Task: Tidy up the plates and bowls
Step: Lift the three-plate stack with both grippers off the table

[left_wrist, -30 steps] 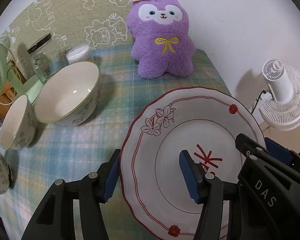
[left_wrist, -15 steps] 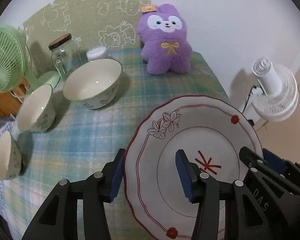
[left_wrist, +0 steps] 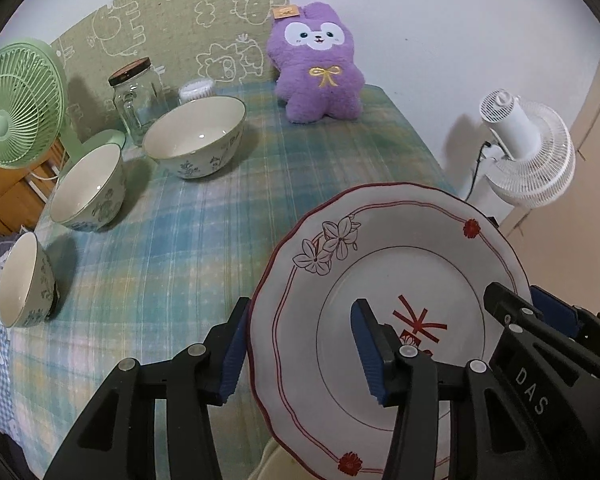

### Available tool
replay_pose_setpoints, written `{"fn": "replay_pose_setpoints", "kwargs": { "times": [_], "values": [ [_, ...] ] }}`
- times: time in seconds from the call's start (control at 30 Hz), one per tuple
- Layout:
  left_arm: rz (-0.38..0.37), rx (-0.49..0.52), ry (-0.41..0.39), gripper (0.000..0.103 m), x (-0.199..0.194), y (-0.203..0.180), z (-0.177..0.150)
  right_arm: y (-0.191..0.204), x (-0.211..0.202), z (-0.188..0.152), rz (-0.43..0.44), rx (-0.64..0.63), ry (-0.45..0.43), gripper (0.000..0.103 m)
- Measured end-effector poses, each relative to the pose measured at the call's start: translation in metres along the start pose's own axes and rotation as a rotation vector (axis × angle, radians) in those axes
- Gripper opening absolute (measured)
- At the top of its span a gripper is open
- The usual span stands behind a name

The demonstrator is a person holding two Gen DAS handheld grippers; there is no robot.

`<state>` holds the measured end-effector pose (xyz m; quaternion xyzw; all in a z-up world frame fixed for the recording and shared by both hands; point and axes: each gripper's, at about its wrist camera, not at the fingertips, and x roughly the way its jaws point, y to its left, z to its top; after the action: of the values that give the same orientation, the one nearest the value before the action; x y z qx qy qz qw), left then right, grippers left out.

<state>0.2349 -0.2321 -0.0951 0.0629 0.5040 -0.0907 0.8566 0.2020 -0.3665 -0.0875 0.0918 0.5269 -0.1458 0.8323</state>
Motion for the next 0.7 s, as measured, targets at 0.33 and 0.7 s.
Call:
{"fn": "replay_pose_setpoints", "kwargs": {
  "times": [0.33, 0.7],
  "values": [
    [-0.032, 0.051, 0.034, 0.049, -0.022, -0.003, -0.042, -0.011, -0.026, -0.044, -0.038, 0.025, 0.016, 0.040],
    [-0.051, 0.094, 0.105, 0.041, -0.024, -0.002, -0.086, -0.016, -0.029, -0.093, -0.067, 0.054, 0.075, 0.039]
  ]
}}
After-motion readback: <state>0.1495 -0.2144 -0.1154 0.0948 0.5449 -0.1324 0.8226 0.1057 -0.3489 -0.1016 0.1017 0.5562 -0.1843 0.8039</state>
